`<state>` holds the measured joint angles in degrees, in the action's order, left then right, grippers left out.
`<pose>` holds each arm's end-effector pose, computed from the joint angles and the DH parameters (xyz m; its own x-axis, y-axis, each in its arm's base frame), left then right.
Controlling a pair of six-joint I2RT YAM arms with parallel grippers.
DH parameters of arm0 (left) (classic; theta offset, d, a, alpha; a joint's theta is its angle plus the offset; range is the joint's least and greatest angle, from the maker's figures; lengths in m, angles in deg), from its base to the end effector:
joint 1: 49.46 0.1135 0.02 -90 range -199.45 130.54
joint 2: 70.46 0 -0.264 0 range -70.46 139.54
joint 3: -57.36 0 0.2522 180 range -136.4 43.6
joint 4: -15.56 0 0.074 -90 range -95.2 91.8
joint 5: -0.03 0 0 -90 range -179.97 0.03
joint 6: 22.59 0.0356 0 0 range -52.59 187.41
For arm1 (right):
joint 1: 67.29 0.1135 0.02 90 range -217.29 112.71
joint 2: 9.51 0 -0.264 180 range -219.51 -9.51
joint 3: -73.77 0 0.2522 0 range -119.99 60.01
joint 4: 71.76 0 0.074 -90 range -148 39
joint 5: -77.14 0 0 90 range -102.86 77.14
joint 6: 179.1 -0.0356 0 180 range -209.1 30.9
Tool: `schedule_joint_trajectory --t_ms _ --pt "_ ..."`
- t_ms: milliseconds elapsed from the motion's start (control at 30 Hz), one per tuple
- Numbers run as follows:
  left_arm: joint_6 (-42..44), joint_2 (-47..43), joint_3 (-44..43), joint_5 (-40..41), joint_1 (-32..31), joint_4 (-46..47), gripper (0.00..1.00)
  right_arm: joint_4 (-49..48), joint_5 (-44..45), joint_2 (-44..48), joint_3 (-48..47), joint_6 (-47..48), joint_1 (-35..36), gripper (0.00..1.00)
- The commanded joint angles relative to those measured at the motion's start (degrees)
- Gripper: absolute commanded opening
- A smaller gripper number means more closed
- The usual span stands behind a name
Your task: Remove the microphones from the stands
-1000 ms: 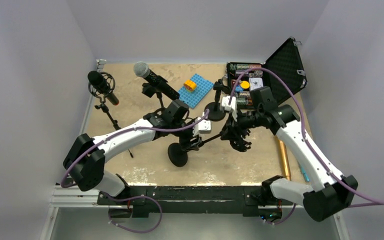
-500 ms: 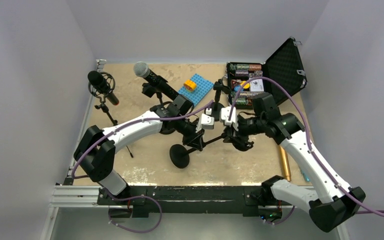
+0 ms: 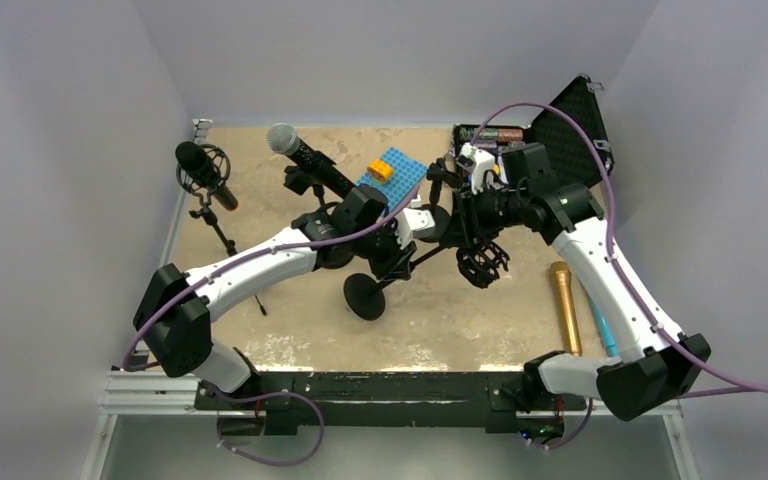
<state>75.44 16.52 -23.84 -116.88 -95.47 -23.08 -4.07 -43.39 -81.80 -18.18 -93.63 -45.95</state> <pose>0.2194 -0.2504 0.2777 -0.3604 0.5526 -0.7515 0.9255 0.3126 -0.2139 0.2237 0.1068 0.3720 -0.7401 -0.2161 -0.6368 -0.5732 0.6979 0.4293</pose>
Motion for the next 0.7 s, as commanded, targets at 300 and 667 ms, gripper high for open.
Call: schedule_joint_trajectory --t_ms 300,667 --pt "9.5 -4.0 -10.3 -2.4 1.3 -14.2 1.0 10.9 -0.8 1.8 -13.5 20.1 2.7 0.0" --pt "18.4 -8.6 -12.2 -0.1 1.6 -27.1 1.0 26.4 13.2 0.1 -22.1 35.1 8.1 0.0"
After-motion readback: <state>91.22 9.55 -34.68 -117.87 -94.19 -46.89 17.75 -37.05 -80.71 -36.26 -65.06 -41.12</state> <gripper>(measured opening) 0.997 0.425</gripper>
